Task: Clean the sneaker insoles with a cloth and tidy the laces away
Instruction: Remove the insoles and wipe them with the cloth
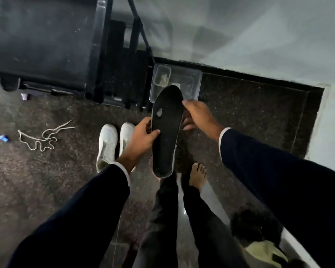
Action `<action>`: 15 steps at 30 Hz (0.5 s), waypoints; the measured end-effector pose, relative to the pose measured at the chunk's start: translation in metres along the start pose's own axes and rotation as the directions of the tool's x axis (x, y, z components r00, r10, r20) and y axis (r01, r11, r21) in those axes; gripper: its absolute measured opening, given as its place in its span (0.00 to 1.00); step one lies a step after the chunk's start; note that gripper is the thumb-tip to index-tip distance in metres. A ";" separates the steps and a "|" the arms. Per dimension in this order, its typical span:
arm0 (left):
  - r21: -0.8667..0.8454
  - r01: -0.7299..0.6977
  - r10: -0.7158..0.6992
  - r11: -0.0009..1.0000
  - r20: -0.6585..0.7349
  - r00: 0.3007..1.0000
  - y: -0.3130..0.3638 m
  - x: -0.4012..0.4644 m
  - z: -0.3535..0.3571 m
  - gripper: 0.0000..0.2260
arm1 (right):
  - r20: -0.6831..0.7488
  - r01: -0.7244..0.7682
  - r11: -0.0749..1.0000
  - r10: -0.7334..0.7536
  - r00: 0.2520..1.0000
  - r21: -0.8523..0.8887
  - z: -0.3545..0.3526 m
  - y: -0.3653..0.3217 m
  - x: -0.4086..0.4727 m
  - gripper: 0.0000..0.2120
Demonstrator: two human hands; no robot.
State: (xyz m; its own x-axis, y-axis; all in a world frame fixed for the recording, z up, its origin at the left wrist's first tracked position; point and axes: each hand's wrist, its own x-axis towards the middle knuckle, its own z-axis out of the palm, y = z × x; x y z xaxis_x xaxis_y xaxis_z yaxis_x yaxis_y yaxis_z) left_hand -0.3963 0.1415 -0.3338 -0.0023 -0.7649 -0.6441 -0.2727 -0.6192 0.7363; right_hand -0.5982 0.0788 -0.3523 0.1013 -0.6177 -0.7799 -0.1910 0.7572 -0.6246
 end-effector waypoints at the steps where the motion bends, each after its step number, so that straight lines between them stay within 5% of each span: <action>1: 0.007 0.017 -0.017 1.000 -0.007 1.000 -0.004 0.007 -0.002 0.12 | -0.028 -0.006 1.000 0.006 1.000 -0.013 -0.002 0.000 0.014 0.15; 9: -0.025 0.000 -0.003 1.000 -0.133 0.991 -0.061 0.067 0.005 0.14 | -0.148 0.202 0.914 -0.267 0.952 -0.353 -0.026 0.013 0.148 0.08; 15: -0.079 -0.054 0.038 0.995 -0.191 0.981 -0.140 0.140 0.037 0.12 | -0.012 0.290 0.606 -0.443 0.896 -0.741 -0.014 0.046 0.267 0.03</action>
State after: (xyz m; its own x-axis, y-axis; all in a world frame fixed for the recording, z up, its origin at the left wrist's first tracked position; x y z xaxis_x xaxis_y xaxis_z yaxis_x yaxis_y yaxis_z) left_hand -0.3939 0.1280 -0.5345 0.1715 -0.8075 -0.5644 -0.1953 -0.5894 0.7839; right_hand -0.5938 -0.0543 -0.5888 0.1641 -0.8916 -0.4220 -0.8098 0.1225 -0.5738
